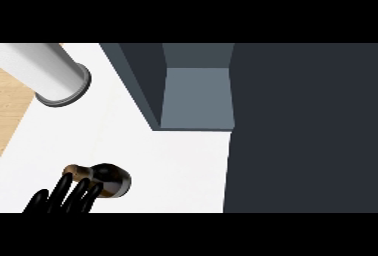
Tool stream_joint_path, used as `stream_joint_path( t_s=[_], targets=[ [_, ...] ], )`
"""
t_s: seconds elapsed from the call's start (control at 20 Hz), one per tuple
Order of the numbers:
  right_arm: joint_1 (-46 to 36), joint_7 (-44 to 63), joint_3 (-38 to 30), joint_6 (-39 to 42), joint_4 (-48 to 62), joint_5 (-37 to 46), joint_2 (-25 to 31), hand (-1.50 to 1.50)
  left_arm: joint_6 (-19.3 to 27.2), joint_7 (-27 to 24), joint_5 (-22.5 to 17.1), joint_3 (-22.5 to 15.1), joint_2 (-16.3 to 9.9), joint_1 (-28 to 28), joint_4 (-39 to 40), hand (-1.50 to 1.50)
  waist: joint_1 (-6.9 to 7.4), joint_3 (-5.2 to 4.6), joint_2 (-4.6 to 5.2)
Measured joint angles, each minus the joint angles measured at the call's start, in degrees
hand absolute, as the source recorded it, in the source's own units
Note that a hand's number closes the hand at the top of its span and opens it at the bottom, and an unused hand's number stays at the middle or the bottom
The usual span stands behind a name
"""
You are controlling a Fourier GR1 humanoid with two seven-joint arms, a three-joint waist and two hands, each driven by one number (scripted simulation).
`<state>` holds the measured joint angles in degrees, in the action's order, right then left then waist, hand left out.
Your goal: Pick up the wine, place it into the cabinet and close the cabinet
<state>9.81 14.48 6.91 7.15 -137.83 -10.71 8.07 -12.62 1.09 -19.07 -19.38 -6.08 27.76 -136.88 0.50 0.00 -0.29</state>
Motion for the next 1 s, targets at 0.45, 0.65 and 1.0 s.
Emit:
stream_joint_path(
  t_s=[0.45, 0.65, 1.0],
  targets=[
    [-3.8, 4.6, 0.3, -2.3, -0.3, 0.3, -0.3, -1.5, 2.3, -1.1, 2.2, -7.5, -0.4, 4.4, -1.0, -1.5, 0.29, 0.04, -0.1],
    [-5.7, 6.9, 0.3, -3.4, -0.5, 0.5, -0.1, -1.5, 3.7, -1.8, 3.2, -9.0, -0.9, 5.5, -1.4, -1.5, 0.43, 0.04, -0.15],
    [-8.0, 8.8, -1.1, -3.8, -0.7, 0.5, 0.4, -1.5, 7.4, -2.0, 5.1, -9.9, -1.5, 7.2, -2.1, -1.5, 0.25, 0.05, -0.13]
  ],
)
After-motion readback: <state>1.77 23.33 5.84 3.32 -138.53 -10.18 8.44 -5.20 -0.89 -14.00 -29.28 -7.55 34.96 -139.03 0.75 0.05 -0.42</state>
